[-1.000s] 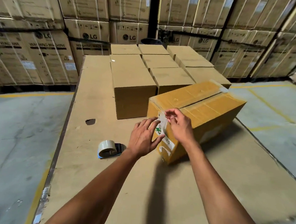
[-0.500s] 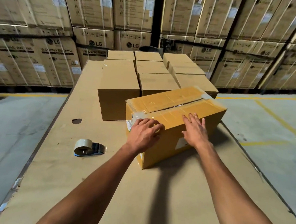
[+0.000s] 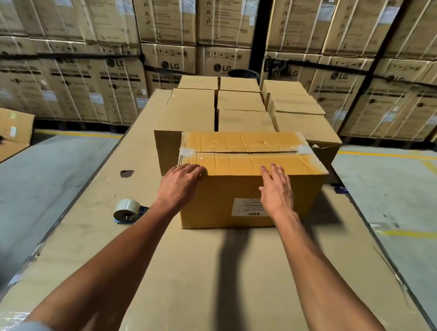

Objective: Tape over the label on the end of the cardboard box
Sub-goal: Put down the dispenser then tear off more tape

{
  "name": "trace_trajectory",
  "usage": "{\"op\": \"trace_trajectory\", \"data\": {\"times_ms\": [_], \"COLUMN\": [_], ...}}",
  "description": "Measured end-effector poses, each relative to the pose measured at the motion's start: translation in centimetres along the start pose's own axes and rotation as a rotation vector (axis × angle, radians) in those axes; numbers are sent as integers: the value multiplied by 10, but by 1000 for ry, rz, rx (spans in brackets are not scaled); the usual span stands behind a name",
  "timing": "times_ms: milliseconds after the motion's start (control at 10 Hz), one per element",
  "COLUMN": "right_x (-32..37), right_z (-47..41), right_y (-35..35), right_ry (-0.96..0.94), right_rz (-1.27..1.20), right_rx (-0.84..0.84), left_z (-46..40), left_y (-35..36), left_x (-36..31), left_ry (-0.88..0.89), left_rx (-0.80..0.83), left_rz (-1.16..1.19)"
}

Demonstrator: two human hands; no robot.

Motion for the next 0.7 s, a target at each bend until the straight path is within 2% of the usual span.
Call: {"op": "trace_trajectory", "data": {"times_ms": [100,400,600,700], "right_x": [-18,9,8,11], "right_z": [-4,-26,-24,-18], "right_y": [4,11,-1,-18], "right_ry": [5,8,-26,-28], "right_rz": [71,159,106,51], "right_rx": [37,120,218,145], "left_z": [-3,-18,-24,-24], "left_y": [2,14,12,4], "left_x": [-2,7,-8,-17], "left_ry": [-30,-229,-269,-262], "left_rx": [-2,73,183,178], "left_rz": [5,-5,-2,32]}}
Point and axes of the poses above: each hand's wrist, its own z-axis away from the middle knuckle, its own y-axis out of the palm, x = y × z, the point moved 2 cm from there along -z, towards the middle knuckle, and after that the axes turned 4 degrees about -x, right-handed, at the moved point
